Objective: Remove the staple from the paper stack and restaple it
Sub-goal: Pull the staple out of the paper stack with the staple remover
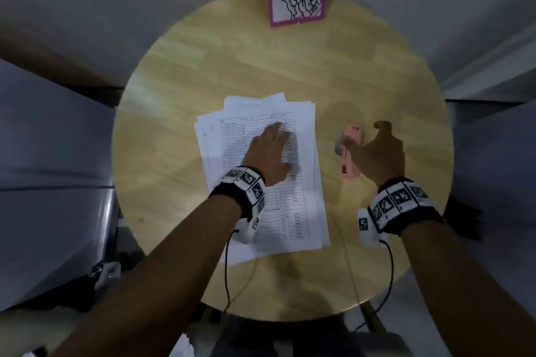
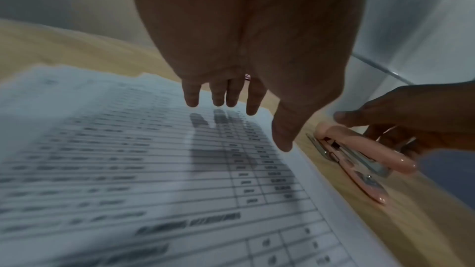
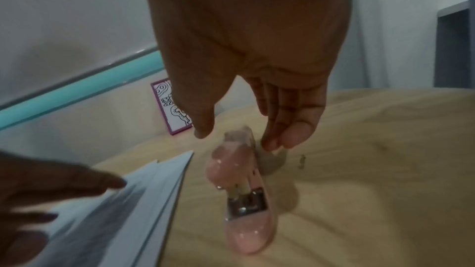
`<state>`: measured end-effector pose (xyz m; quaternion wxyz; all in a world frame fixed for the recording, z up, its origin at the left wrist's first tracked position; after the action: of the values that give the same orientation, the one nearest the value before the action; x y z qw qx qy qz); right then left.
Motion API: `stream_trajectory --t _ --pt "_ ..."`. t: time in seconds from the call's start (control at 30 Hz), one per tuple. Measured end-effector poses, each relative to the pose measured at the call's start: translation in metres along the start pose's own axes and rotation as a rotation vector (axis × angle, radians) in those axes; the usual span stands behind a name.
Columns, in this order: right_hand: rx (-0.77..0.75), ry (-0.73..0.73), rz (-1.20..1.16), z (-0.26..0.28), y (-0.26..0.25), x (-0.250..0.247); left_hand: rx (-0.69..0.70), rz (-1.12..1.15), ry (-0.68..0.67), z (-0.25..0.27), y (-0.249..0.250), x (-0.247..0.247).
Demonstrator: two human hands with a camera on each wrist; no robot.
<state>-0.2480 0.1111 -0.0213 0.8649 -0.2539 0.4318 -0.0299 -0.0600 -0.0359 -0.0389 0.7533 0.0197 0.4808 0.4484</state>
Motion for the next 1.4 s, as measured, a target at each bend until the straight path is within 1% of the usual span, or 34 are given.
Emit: stream_trajectory --t 0.03,0.07,0.13,0.2,0.27,0.33,0.4,0.47,0.53,0.6,0.67,0.77,1.0,1.17,1.33,1.4 --pt "0.005 -0.029 -0.001 -0.005 -0.001 0.006 0.025 -0.024 0.015 -0.011 0.003 0.001" --pt "-0.019 -0.067 0.002 -0.010 -0.001 0.015 0.020 -0.041 0.023 -0.018 0.004 0.001" --pt "-0.053 -0.118 -0.019 -0.013 0.002 0.026 0.013 -0.071 -0.012 -0.032 0.008 0.003" --pt "-0.113 -0.061 -0.049 -0.014 0.001 0.025 0.016 -0.157 -0.040 -0.040 0.007 0.009" --pt "-0.213 0.076 -0.042 -0.018 -0.009 0.017 0.020 -0.217 -0.027 -0.050 0.000 0.017" --pt "-0.335 0.181 -0.044 -0.015 -0.028 0.010 0.034 -0.205 0.000 -0.051 -0.001 0.021" --pt "-0.412 0.199 -0.060 -0.014 -0.049 0.012 0.050 -0.185 0.016 -0.052 0.000 0.021" --pt "-0.454 0.161 -0.078 -0.020 -0.067 0.023 0.062 -0.163 0.026 -0.051 -0.001 0.018" --pt "-0.465 0.107 -0.084 -0.030 -0.079 0.038 0.061 -0.154 0.024 -0.050 -0.002 0.018" --pt "-0.441 0.067 -0.086 -0.038 -0.080 0.051 0.076 -0.154 0.000 -0.048 0.000 0.018" --pt "-0.432 0.057 -0.097 -0.041 -0.079 0.058 0.078 -0.156 -0.011 -0.048 -0.001 0.019" --pt "-0.453 0.072 -0.121 -0.040 -0.081 0.059 0.072 -0.160 -0.017 -0.049 -0.001 0.020" --pt "-0.473 0.139 -0.076 -0.037 -0.082 0.065 0.074 -0.162 -0.021 -0.049 0.000 0.020" --pt "-0.447 0.162 -0.080 -0.040 -0.082 0.067 0.057 -0.255 -0.063 -0.050 0.000 0.023" --pt "-0.459 0.227 -0.090 -0.047 -0.092 0.063 0.049 -0.261 -0.064 -0.049 -0.001 0.023" --pt "-0.436 0.234 -0.105 -0.050 -0.092 0.063 0.053 -0.264 -0.057 -0.050 -0.001 0.022"
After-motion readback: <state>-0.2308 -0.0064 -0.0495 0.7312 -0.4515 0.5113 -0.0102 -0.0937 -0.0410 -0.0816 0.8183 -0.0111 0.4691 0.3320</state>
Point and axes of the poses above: each hand's wrist, its own z-axis away from the middle knuckle, its own x-axis out of the palm, y = z × x, the point moved 8 cm from there along -z, towards the middle knuckle, and after that the axes turned 4 degrees about -y, right-handed, at the moved point
